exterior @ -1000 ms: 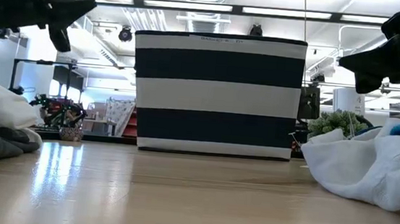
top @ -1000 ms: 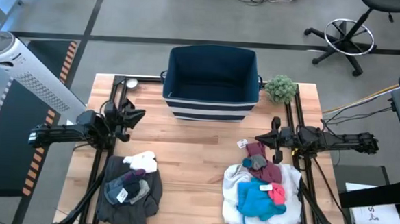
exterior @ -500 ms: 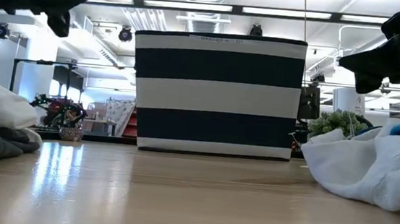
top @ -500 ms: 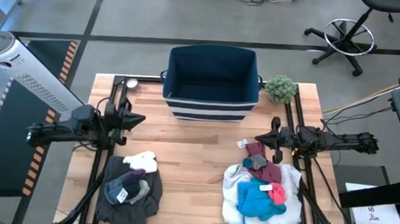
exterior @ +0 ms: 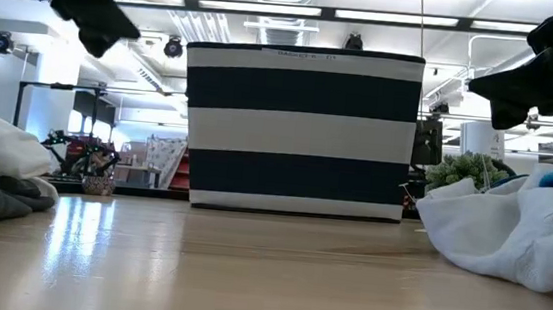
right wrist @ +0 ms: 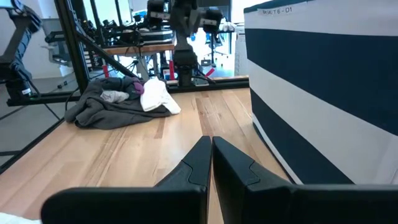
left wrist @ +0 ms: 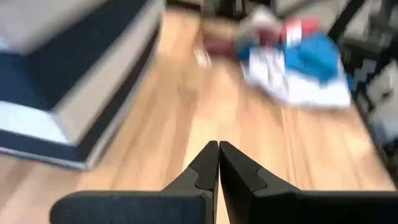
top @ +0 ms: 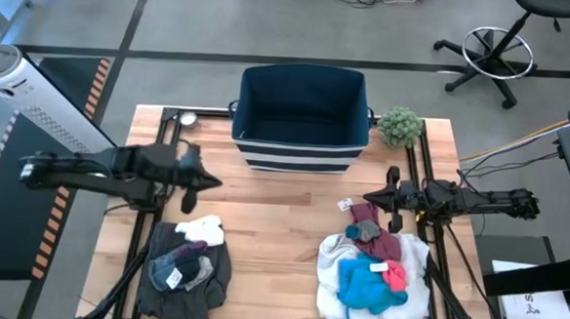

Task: Sort clothes
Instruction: Put the black and purple socks into the laundry organizer

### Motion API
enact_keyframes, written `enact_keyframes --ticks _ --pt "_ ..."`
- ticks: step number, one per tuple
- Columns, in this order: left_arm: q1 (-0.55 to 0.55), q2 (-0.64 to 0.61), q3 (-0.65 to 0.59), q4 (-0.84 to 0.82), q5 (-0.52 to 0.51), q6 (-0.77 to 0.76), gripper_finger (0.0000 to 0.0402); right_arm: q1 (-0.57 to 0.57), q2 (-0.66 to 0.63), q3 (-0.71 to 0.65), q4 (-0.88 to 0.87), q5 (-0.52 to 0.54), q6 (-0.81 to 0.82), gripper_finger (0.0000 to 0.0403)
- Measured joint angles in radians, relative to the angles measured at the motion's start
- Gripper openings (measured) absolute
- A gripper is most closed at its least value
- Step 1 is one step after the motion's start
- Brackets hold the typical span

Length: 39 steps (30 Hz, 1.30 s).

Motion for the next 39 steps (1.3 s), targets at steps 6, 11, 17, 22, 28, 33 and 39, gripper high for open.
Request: enact_keyframes --ticks 6,11,17,22,28,33,39 --pt "-0.092 0.205 0.11 -0.05 0.01 0.027 0.0 0.0 0.0 0.0 0.0 0.0 0.0 0.0" --pt "-0.204 0.362 0.267 -0.218 0.012 -0.028 0.0 0.0 0.0 0.0 0.001 0.0 0.0 0.0" --pt "-0.374 0.53 0.466 -0.478 0.005 -0.192 0.0 0.0 0.0 0.0 0.001 0.0 0.0 0.0" --pt "-0.507 0.631 0.561 -0.647 -0.024 -0.404 0.0 0.0 0.0 0.0 0.001 0.0 0.0 0.0" --pt "-0.612 0.717 0.624 -0.731 0.048 -0.812 0.0 0.0 0.0 0.0 0.001 0.0 0.0 0.0" --pt "-0.677 0.777 0.675 -0.733 0.092 -0.988 0.0 0.0 0.0 0.0 0.001 0.0 0.0 0.0" --pt "-0.708 0.834 0.701 -0.734 0.111 -1.167 0.0003 0.0 0.0 0.0 0.001 0.0 0.0 0.0"
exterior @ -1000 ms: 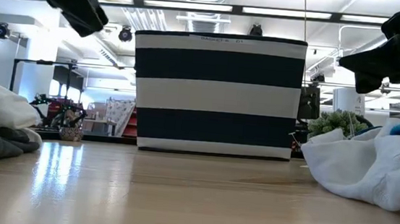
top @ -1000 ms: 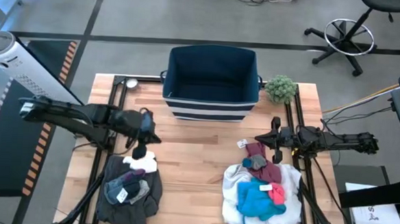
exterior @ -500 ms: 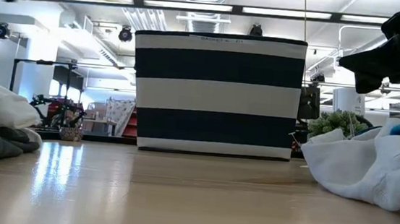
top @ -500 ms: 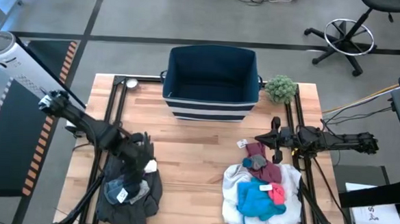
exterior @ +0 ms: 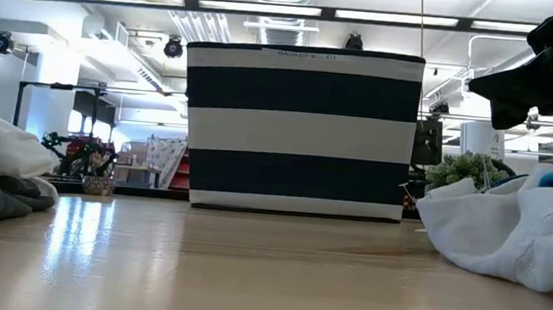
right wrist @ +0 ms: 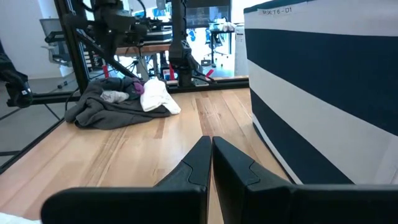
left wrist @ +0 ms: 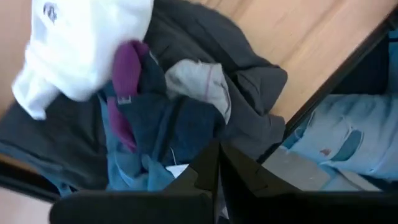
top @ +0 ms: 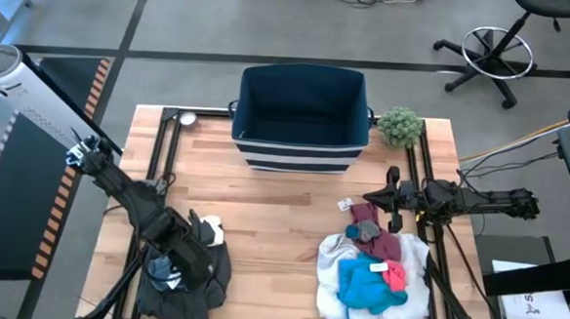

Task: Sort clothes
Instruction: Put the black and purple socks into the laundry organizer

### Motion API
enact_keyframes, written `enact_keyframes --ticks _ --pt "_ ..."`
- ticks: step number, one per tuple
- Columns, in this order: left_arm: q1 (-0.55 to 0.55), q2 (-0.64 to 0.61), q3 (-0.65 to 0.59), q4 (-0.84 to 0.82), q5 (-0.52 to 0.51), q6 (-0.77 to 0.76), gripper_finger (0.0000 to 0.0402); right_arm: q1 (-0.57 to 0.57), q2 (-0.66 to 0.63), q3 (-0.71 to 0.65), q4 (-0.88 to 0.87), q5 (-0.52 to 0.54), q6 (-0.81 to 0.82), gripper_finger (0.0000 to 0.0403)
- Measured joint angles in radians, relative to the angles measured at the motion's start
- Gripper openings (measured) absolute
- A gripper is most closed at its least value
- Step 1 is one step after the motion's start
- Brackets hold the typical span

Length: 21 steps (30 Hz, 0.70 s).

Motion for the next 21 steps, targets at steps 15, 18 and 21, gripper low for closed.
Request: enact_keyframes --ticks 15,18,21 --pt "0.001 0.129 -0.033 0.008 0.082 -0.068 0.0182 0.0 0.0 0.0 0.0 0.0 0.0 0.0" --pt "0.0 0.15 -0.034 0.001 0.078 -0.039 0.0222 0.0 0.0 0.0 0.0 0.0 0.0 0.0" --pt "0.001 0.171 -0.047 -0.013 0.077 -0.028 0.0248 0.0 0.0 0.0 0.0 0.0 0.0 0.0"
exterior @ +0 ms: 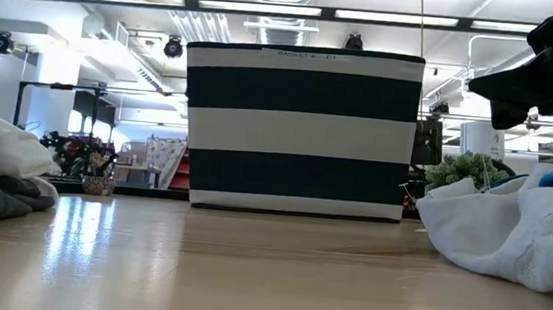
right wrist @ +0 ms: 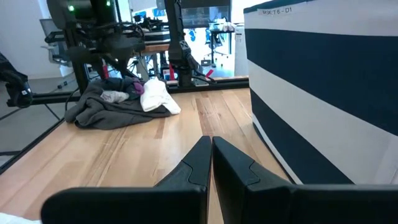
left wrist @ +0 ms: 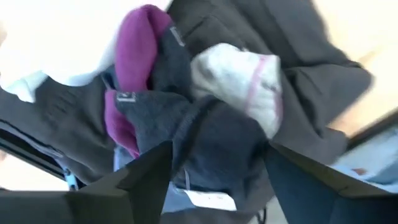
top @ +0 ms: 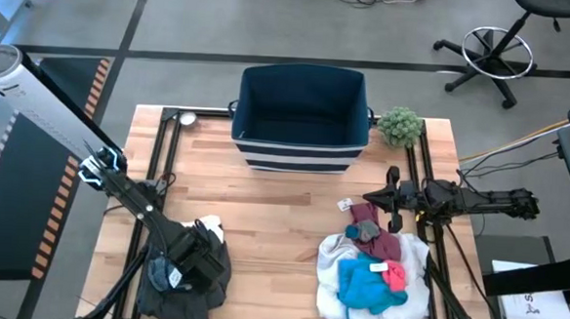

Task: Sort clothes
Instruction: Put the black and purple socks into the laundry organizer

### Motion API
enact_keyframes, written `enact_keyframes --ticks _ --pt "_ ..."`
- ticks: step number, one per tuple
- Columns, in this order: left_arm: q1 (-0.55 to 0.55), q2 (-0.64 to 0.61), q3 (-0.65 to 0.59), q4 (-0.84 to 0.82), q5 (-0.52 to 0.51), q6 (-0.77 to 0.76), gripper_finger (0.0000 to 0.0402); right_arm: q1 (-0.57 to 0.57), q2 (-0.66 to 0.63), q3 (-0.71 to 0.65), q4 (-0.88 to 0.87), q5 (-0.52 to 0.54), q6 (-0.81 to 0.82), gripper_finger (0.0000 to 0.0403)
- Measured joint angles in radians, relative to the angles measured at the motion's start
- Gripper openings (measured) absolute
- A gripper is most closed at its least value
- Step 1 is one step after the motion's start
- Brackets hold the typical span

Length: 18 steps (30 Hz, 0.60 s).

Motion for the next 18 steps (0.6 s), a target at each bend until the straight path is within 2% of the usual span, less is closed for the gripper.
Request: enact_keyframes --ticks 3,6,9,15,18 --pt "0.0 0.014 -0.03 -0.002 0.026 0.009 0.0253 0.0 0.0 0.0 0.0 0.0 0.0 0.0" --pt "0.0 0.027 -0.074 0.001 0.067 0.017 0.0233 0.0 0.0 0.0 0.0 0.0 0.0 0.0" --pt "-0.002 0.036 -0.113 -0.002 0.098 0.04 0.0184 0.0 0.0 0.0 0.0 0.0 0.0 0.0" --pt "-0.003 0.026 -0.079 -0.026 0.109 0.096 0.0025 0.0 0.0 0.0 0.0 0.0 0.0 0.0" --pt "-0.003 0.019 -0.002 -0.078 0.084 0.101 0.0023 0.0 0.0 0.0 0.0 0.0 0.0 0.0"
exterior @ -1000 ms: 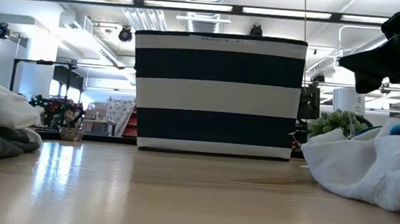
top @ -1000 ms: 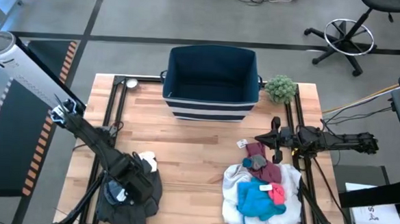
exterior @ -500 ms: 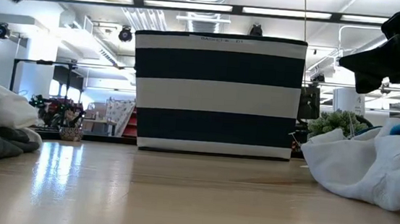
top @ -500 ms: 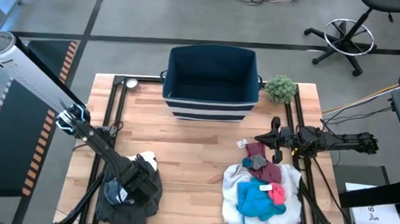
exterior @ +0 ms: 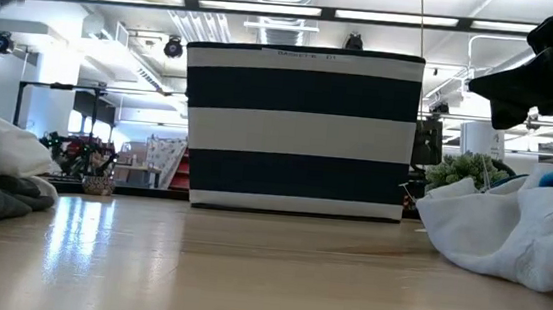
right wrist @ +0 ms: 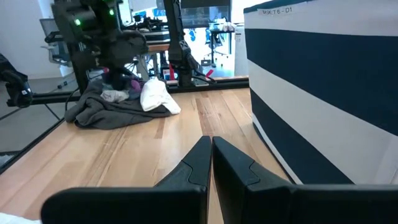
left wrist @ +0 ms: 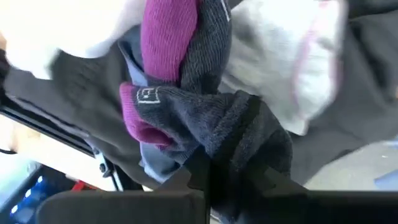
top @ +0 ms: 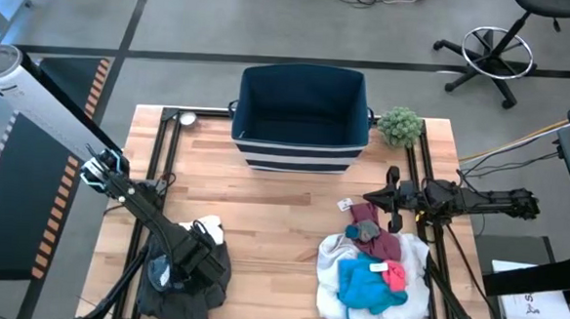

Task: Sort clothes
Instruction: Put the black and purple socks into the laundry organizer

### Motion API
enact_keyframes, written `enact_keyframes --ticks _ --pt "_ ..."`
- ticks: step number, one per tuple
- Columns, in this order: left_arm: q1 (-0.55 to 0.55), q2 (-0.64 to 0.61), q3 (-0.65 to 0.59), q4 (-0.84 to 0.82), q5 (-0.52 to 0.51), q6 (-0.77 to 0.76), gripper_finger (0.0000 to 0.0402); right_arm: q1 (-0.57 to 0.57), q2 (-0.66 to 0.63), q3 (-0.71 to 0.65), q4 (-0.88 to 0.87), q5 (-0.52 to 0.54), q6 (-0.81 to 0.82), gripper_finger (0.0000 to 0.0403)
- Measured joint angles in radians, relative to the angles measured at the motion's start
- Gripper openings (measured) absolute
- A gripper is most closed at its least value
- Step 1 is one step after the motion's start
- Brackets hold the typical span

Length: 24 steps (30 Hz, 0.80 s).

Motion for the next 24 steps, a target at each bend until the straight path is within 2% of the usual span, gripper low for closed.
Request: enact_keyframes --ticks 4,6,12,14,17,19,21,24 --pt "0.008 -0.005 0.108 -0.061 -0.094 0.042 0.0022 0.0 0.0 0.0 0.0 0.0 0.0 0.0" --pt "0.028 -0.008 0.155 -0.079 -0.181 0.095 0.0012 0.0 0.0 0.0 0.0 0.0 0.0 0.0" --pt "0.157 -0.008 0.253 -0.051 -0.711 0.35 0.0006 0.0 0.0 0.0 0.0 0.0 0.0 0.0" --pt "0.223 -0.008 0.286 0.002 -0.829 0.498 0.0005 0.0 0.0 0.0 0.0 0.0 0.0 0.0" --pt "0.319 -0.008 0.339 0.12 -0.945 0.735 0.0004 0.0 0.0 0.0 0.0 0.0 0.0 0.0" --pt "0.384 -0.009 0.372 0.217 -0.991 0.924 0.0004 0.0 0.0 0.0 0.0 0.0 0.0 0.0" --pt "0.456 -0.009 0.409 0.324 -0.992 1.104 0.0004 0.0 0.0 0.0 0.0 0.0 0.0 0.0" --pt "0.585 -0.01 0.477 0.461 -0.912 1.314 0.0003 0.0 0.0 0.0 0.0 0.0 0.0 0.0"
